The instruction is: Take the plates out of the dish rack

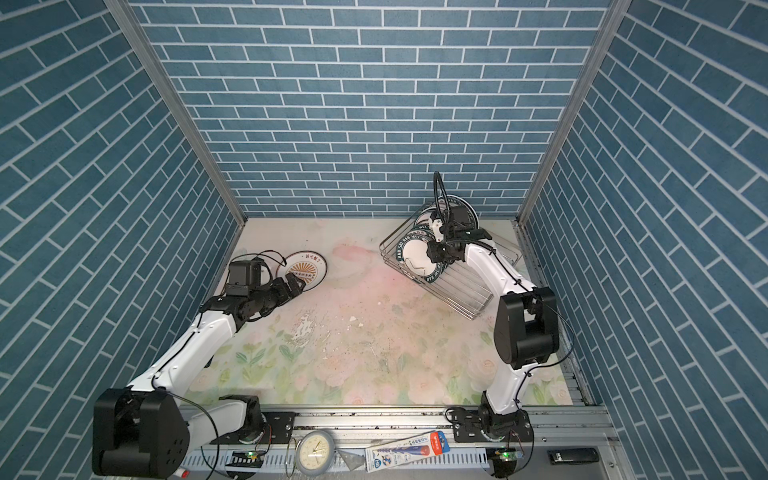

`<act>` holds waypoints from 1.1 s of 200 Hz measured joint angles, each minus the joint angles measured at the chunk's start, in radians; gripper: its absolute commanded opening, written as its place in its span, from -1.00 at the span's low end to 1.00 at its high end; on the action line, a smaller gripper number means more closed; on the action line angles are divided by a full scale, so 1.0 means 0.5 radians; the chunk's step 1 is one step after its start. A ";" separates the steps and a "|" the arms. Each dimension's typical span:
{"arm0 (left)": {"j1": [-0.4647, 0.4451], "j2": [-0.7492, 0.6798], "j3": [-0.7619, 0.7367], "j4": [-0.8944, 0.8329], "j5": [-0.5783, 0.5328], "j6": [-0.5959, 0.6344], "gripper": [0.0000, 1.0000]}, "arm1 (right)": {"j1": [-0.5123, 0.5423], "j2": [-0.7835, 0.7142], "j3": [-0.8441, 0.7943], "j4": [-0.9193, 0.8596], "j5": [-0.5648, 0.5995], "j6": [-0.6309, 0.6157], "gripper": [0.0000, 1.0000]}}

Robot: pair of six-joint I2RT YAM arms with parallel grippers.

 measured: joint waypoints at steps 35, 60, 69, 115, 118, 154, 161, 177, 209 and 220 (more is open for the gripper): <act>-0.005 -0.083 -0.019 0.007 -0.004 -0.017 0.99 | -0.010 0.054 0.000 0.018 -0.068 -0.009 -0.47; -0.005 -0.154 -0.043 0.004 -0.008 -0.027 0.99 | -0.019 0.086 0.008 0.019 -0.084 -0.062 -0.69; -0.005 -0.175 -0.043 -0.002 -0.011 -0.027 0.99 | -0.031 0.098 0.014 0.019 -0.106 -0.096 -0.86; -0.005 -0.194 -0.027 -0.076 -0.046 -0.014 0.99 | -0.027 0.157 0.070 0.014 -0.159 -0.228 -1.00; -0.005 -0.197 -0.027 -0.084 -0.051 -0.014 0.99 | -0.027 0.158 0.071 0.014 -0.161 -0.230 -1.00; -0.005 -0.241 -0.027 -0.120 -0.092 -0.008 0.99 | -0.027 0.159 0.071 0.012 -0.167 -0.267 -1.00; -0.005 -0.246 -0.027 -0.123 -0.094 -0.006 0.99 | -0.027 0.159 0.071 0.011 -0.166 -0.271 -1.00; -0.005 -0.246 -0.027 -0.136 -0.111 -0.004 0.99 | -0.027 0.156 0.071 0.009 -0.165 -0.280 -1.00; -0.005 -0.246 -0.026 -0.165 -0.121 -0.005 0.99 | -0.024 0.124 0.070 -0.003 -0.144 -0.300 -1.00; -0.005 -0.246 -0.025 -0.186 -0.126 0.000 0.99 | -0.023 0.092 0.066 -0.006 -0.130 -0.303 -1.00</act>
